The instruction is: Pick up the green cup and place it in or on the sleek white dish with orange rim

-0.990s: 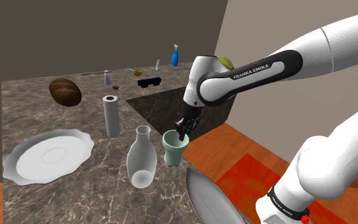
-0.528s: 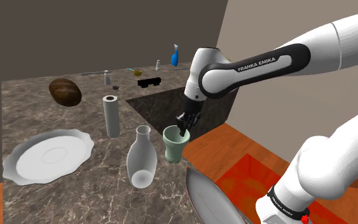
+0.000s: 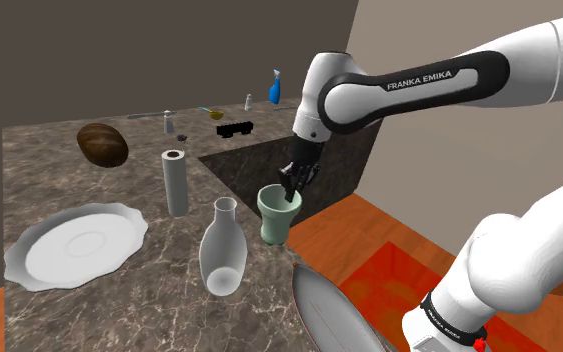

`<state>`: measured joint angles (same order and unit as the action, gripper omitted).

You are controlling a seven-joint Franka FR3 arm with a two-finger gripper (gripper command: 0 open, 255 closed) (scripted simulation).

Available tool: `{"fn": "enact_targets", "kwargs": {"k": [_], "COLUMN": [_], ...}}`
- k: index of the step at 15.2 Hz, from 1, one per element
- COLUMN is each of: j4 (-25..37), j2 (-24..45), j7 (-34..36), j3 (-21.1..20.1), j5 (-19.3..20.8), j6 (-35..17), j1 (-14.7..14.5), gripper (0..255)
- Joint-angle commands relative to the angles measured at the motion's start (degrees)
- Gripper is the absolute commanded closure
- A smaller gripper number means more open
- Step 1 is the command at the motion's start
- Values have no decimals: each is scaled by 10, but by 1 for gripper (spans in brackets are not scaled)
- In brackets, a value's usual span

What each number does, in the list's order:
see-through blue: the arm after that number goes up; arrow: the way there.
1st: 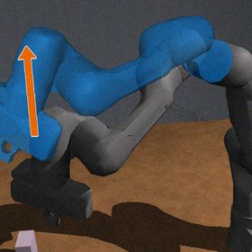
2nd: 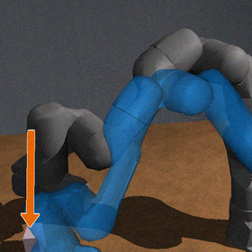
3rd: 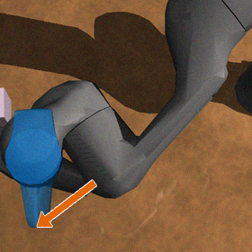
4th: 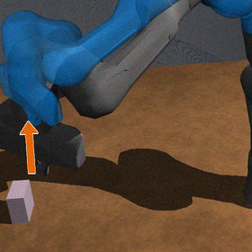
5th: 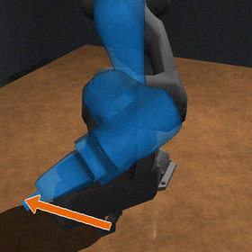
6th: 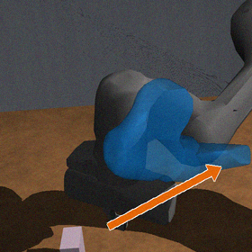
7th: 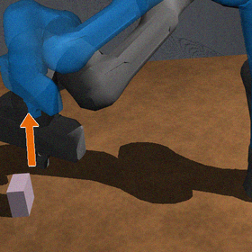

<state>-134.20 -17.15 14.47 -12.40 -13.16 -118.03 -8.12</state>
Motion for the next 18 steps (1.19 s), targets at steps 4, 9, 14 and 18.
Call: {"fn": "enact_targets", "kwargs": {"k": [4,9,14,18], "j4": [28,59,-10,-52], "j2": [-13,-21,-130,-216], "j7": [4,9,29,52], "j3": [4,6,-2,-10], "j5": [3,5,-17,-35], "j6": [40,79,115,155], "j1": [1,2,-18,-38], "gripper": [255,255,255,255]}}
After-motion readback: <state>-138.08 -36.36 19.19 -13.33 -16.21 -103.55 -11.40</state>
